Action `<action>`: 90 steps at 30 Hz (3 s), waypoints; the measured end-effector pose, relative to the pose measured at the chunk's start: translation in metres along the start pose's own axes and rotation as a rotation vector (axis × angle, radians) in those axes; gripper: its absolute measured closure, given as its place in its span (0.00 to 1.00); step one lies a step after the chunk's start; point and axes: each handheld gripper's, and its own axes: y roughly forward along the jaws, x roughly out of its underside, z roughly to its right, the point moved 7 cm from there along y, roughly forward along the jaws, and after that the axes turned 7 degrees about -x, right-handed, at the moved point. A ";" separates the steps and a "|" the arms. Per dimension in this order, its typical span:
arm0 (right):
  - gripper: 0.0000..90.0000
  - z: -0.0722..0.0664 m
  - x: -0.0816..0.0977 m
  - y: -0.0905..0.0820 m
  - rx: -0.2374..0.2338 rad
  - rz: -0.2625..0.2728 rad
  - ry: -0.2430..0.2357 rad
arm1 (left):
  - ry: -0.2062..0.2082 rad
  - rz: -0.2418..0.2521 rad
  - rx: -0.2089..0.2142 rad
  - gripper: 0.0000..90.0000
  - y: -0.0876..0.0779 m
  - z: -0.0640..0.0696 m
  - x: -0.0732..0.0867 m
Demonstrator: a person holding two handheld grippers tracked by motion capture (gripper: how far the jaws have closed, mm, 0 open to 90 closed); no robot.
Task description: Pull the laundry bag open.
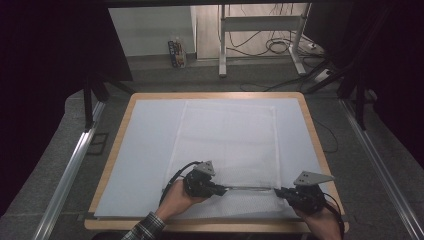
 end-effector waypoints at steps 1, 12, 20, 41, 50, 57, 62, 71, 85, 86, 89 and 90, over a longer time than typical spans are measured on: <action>0.95 0.000 0.000 0.000 -0.003 0.001 0.001 | -0.006 0.003 0.005 0.97 -0.001 0.000 0.001; 0.95 0.000 0.000 -0.001 -0.001 0.004 -0.001 | -0.028 0.000 -0.014 0.97 -0.013 -0.005 0.012; 0.95 0.001 0.001 -0.001 0.006 0.001 0.001 | -0.047 -0.009 -0.031 0.97 -0.022 -0.010 0.024; 0.95 0.002 0.002 -0.001 0.015 -0.010 0.001 | -0.113 -0.017 -0.076 0.97 -0.052 -0.023 0.059; 0.95 0.003 0.003 -0.001 0.013 -0.009 0.003 | -0.151 -0.007 -0.099 0.97 -0.069 -0.030 0.073; 0.95 0.003 0.003 -0.001 0.019 -0.013 0.000 | -0.166 -0.015 -0.114 0.97 -0.073 -0.033 0.080; 0.95 0.005 0.004 -0.001 0.027 -0.017 0.002 | -0.187 -0.010 -0.126 0.97 -0.080 -0.035 0.086; 0.95 0.007 0.006 -0.002 0.036 -0.025 0.011 | -0.226 0.000 -0.156 0.97 -0.096 -0.042 0.100; 0.95 0.007 0.008 -0.001 0.039 -0.041 0.019 | -0.274 0.014 -0.197 0.97 -0.115 -0.048 0.118; 0.95 0.007 0.008 -0.001 0.040 -0.041 0.019 | -0.274 0.009 -0.203 0.97 -0.116 -0.048 0.119; 0.95 0.007 0.008 0.000 0.046 -0.048 0.019 | -0.270 -0.005 -0.222 0.97 -0.118 -0.048 0.122; 0.95 0.008 0.008 0.000 0.051 -0.051 0.017 | -0.276 -0.002 -0.218 0.97 -0.118 -0.048 0.124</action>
